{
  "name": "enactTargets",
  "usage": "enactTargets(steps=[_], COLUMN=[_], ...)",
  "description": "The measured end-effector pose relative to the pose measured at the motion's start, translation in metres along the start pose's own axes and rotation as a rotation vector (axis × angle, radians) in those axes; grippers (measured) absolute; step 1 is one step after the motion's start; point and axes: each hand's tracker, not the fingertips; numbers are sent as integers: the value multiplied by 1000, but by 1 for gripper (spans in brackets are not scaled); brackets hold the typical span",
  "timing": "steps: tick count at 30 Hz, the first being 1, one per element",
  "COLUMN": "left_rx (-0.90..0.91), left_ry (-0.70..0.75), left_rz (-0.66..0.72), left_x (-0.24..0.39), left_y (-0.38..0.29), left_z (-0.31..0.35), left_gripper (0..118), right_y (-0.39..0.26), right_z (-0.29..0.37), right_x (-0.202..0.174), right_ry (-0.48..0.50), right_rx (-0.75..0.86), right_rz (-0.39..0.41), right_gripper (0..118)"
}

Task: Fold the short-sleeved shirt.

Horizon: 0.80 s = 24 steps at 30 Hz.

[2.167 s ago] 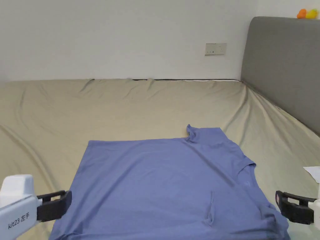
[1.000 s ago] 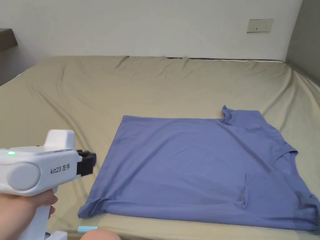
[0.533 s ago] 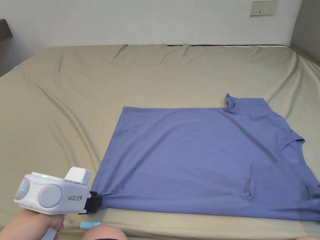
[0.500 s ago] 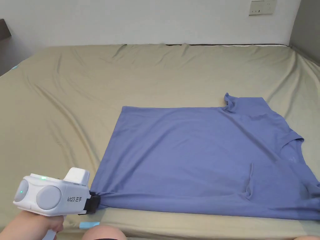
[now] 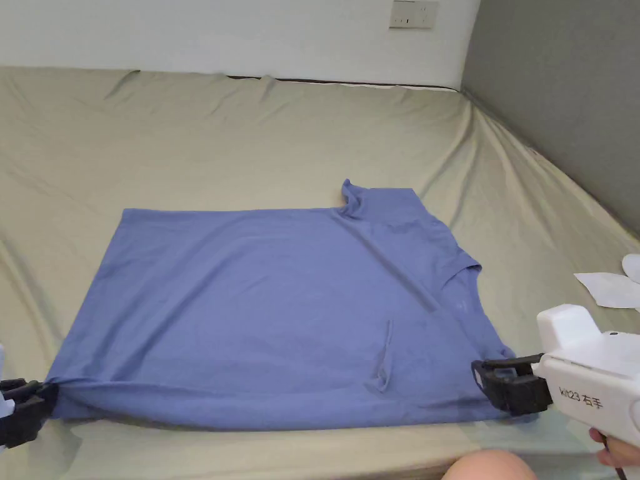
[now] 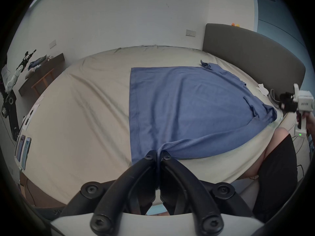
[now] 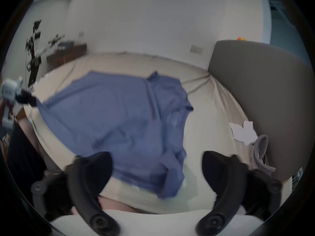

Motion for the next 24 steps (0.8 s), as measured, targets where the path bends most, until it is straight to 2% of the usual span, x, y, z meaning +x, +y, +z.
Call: enactTargets(steps=[4, 5, 6, 7, 8, 10, 14, 17, 19, 22, 24], left_rx=[-27, -32, -36, -37, -40, -42, -48, -42, -40, -55, -95], left_ry=[-5, 0, 2, 4, 4, 2, 6, -8, -23, -12, -25], left_rz=[-13, -19, -20, -16, -10, -3, -21, 25, 44, -5, 13], left_x=[5, 6, 5, 4, 4, 1, 0, -8, -13, -19, -27], left_y=[1, 0, 1, 1, 1, 1, 0, 13, 32, 73, 105], left_z=[-9, -10, -12, -13, -13, -14, -10, -3, -1, -12, -29], left_gripper=[0, 0, 0, 0, 0, 0, 0, 0, 0, 0, 0], right_y=[-21, -24, -28, -30, -33, -36, -37, -27, -9, 28, 58], right_z=[-27, -32, -37, -39, -40, -37, -23, -8, -1, -5, -11], right_x=[11, 12, 13, 14, 16, 16, 8, 12, 23, 40, 51], right_ry=[0, -5, -5, -3, -3, 5, -13, -12, 8, 21, 17], right_rx=[-111, -122, -132, -130, -127, -83, -61, -47, -54, -66, -68], right_rz=[-54, -47, -45, -56, -78, -142, -133, -162, -184, -186, -174], right_gripper=[88, 73, 48, 14, 4, 4, 4, 4, 4, 4, 4])
